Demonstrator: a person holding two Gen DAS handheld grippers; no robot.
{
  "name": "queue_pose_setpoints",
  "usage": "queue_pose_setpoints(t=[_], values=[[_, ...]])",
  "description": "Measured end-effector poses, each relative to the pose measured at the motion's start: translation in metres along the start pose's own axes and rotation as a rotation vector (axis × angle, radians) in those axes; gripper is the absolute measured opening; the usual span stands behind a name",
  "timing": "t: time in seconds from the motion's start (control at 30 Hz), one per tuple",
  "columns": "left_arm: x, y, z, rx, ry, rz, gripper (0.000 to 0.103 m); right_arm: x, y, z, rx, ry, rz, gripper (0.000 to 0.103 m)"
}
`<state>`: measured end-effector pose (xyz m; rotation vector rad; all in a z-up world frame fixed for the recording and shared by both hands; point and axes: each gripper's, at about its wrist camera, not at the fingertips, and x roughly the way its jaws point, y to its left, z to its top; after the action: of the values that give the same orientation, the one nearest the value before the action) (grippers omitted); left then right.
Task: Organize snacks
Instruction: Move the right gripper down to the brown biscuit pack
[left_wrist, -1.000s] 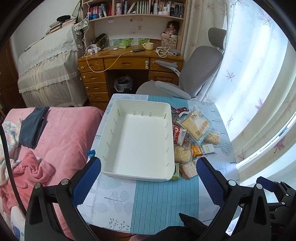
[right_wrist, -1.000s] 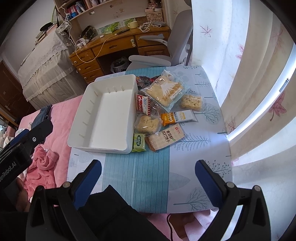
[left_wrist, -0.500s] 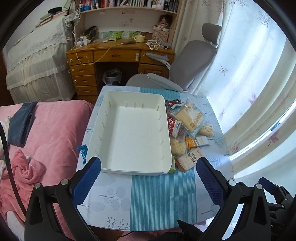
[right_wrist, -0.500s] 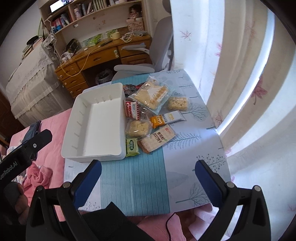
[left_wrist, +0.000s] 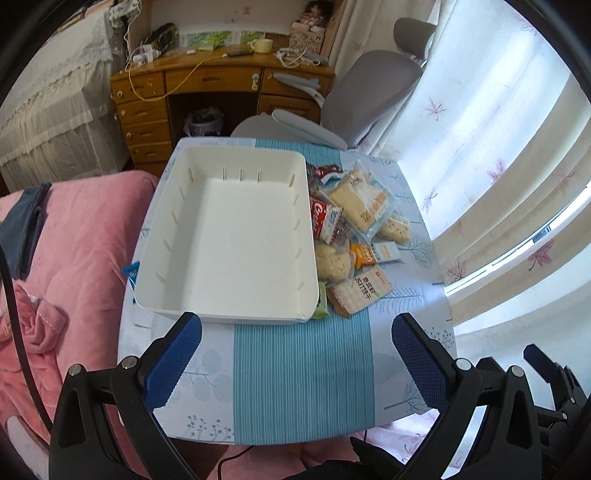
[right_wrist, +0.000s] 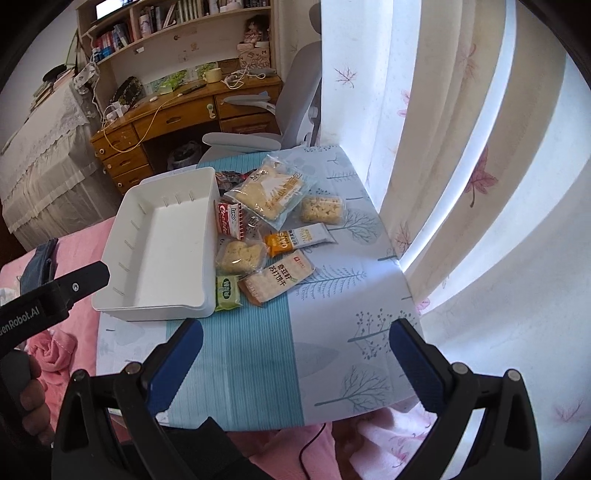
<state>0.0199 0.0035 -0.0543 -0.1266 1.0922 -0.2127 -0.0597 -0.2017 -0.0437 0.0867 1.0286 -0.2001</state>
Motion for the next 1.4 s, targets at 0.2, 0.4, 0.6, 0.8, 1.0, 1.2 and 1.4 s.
queue_pose_setpoints(t=[0.2,0.4,0.6,0.8,1.0,1.2,1.4], values=[[0.022,-0.002,-0.002,-0.09,0.069,0.064,0.102,0.017,-0.005,0.016,-0.111,-0.021,0.036,0.101],[0.039,0.005,-0.009,-0.234,0.11,0.121,0.102,0.041,-0.011,0.034,-0.279,-0.032,0.116,0.101],[0.047,0.019,-0.016,-0.401,0.12,0.212,0.102,0.072,-0.012,0.042,-0.442,-0.02,0.194,0.101],[0.045,0.025,-0.03,-0.536,0.11,0.292,0.102,0.107,-0.011,0.044,-0.609,-0.005,0.289,0.101],[0.054,0.013,-0.041,-0.581,0.137,0.301,0.102,0.138,-0.001,0.035,-0.828,-0.021,0.352,0.101],[0.081,-0.004,-0.043,-0.56,0.157,0.248,0.102,0.172,0.004,0.024,-0.996,-0.032,0.424,0.101],[0.125,-0.012,-0.047,-0.528,0.155,0.202,0.099,0.203,0.01,0.011,-1.136,-0.025,0.475,0.101]])
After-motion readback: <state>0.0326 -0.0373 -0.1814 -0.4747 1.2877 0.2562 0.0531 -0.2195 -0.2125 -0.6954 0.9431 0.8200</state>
